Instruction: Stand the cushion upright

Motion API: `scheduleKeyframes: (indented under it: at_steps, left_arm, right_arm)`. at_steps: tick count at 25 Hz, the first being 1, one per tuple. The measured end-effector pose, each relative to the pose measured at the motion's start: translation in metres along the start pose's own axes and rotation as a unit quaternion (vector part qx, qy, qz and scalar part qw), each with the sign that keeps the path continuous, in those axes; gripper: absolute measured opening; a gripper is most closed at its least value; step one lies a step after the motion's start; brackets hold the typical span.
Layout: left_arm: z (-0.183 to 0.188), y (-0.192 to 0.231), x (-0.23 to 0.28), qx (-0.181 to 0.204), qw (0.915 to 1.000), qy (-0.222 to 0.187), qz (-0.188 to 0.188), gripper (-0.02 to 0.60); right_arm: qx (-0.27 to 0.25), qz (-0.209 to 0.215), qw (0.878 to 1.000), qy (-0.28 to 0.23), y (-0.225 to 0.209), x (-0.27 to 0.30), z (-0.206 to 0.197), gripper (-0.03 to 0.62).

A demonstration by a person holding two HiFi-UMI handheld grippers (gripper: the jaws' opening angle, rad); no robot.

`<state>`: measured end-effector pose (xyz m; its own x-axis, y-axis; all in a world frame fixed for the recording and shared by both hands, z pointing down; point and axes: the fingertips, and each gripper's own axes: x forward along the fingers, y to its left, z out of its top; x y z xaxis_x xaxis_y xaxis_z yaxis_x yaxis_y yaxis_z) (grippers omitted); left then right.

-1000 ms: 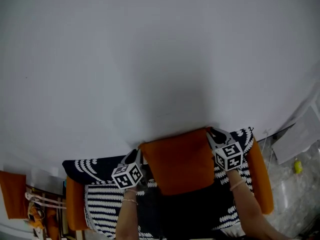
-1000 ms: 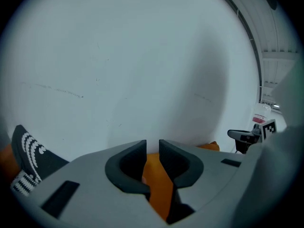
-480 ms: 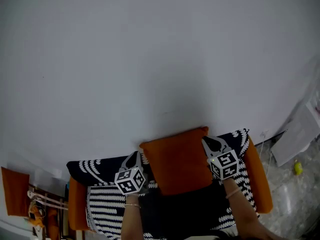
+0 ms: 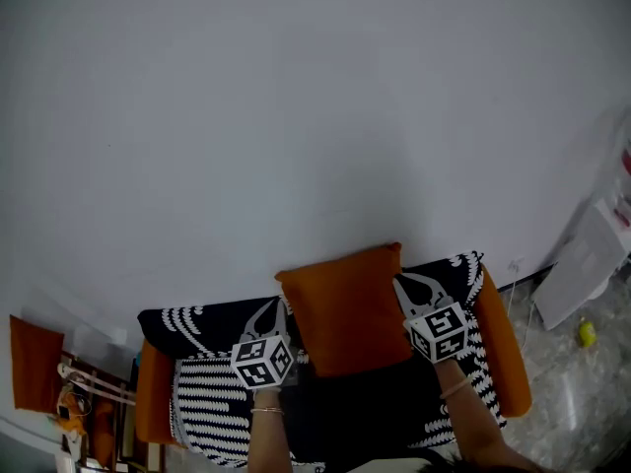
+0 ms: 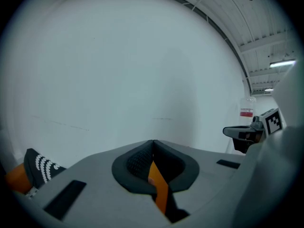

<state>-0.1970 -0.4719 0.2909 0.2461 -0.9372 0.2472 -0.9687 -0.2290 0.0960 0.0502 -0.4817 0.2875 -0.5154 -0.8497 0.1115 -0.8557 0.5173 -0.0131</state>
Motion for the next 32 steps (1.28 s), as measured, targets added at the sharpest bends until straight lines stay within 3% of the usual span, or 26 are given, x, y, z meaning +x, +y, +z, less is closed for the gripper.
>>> scheduleKeyframes:
  at_steps: [14, 22, 32]
  left_arm:
    - [0.013, -0.076, -0.090, 0.038, 0.9984, -0.027, -0.031, 0.020]
    - [0.037, -0.091, -0.128, 0.055, 0.9956, -0.058, -0.050, 0.020]
    - [0.033, -0.096, -0.195, 0.051, 0.9930, -0.076, -0.075, 0.020]
  right_arm:
    - [-0.007, 0.012, 1.000, -0.023, 0.042, -0.078, 0.031, 0.008]
    - [-0.026, -0.001, 0.999, -0.032, 0.073, -0.107, 0.046, 0.006]
    - [-0.041, -0.015, 0.998, -0.039, 0.127, -0.153, 0.055, 0.006]
